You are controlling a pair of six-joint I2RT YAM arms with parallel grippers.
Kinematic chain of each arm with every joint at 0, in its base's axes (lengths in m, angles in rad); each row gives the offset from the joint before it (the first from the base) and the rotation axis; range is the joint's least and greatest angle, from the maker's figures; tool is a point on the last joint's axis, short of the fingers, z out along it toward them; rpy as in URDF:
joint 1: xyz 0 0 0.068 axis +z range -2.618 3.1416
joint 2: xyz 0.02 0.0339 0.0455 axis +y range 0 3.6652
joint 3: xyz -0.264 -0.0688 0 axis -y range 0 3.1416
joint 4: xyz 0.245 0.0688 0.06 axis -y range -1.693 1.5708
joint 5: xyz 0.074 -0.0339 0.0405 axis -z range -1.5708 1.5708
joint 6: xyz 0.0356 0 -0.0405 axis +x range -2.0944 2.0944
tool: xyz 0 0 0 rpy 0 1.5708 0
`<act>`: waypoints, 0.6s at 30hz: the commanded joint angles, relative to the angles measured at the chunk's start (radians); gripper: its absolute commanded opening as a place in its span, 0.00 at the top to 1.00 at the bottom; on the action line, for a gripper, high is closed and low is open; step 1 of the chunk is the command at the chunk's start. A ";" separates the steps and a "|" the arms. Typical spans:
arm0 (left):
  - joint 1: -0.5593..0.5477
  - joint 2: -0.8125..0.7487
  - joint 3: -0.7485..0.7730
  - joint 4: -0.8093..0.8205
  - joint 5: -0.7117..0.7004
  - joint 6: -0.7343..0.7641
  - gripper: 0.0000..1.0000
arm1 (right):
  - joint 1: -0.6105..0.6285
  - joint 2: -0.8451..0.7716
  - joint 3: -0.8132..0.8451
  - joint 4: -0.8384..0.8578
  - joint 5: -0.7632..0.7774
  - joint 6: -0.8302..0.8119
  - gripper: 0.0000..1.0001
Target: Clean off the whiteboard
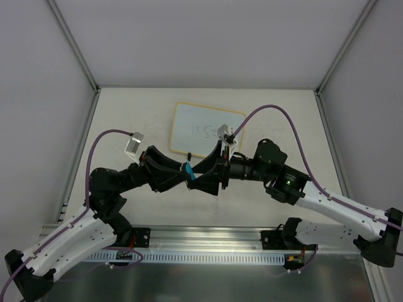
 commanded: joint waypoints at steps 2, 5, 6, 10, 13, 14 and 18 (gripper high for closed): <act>-0.009 -0.014 0.030 0.015 0.018 0.033 0.92 | -0.002 -0.062 -0.019 0.025 0.040 -0.026 0.29; -0.009 -0.028 0.039 -0.011 0.007 0.050 0.93 | -0.011 -0.105 -0.051 0.023 0.040 -0.020 0.27; -0.009 -0.029 0.041 -0.026 0.006 0.057 0.93 | -0.017 -0.114 -0.059 0.017 0.037 -0.019 0.27; -0.008 -0.043 0.045 -0.075 -0.010 0.080 0.93 | -0.063 -0.171 -0.117 0.007 0.025 0.000 0.26; -0.008 -0.049 0.082 -0.240 -0.068 0.131 1.00 | -0.146 -0.229 -0.192 0.007 0.002 0.026 0.26; -0.008 -0.048 0.096 -0.285 -0.107 0.146 1.00 | -0.202 -0.252 -0.211 0.005 -0.011 0.030 0.26; -0.008 -0.026 0.142 -0.425 -0.175 0.194 1.00 | -0.353 -0.266 -0.271 0.008 -0.069 0.064 0.26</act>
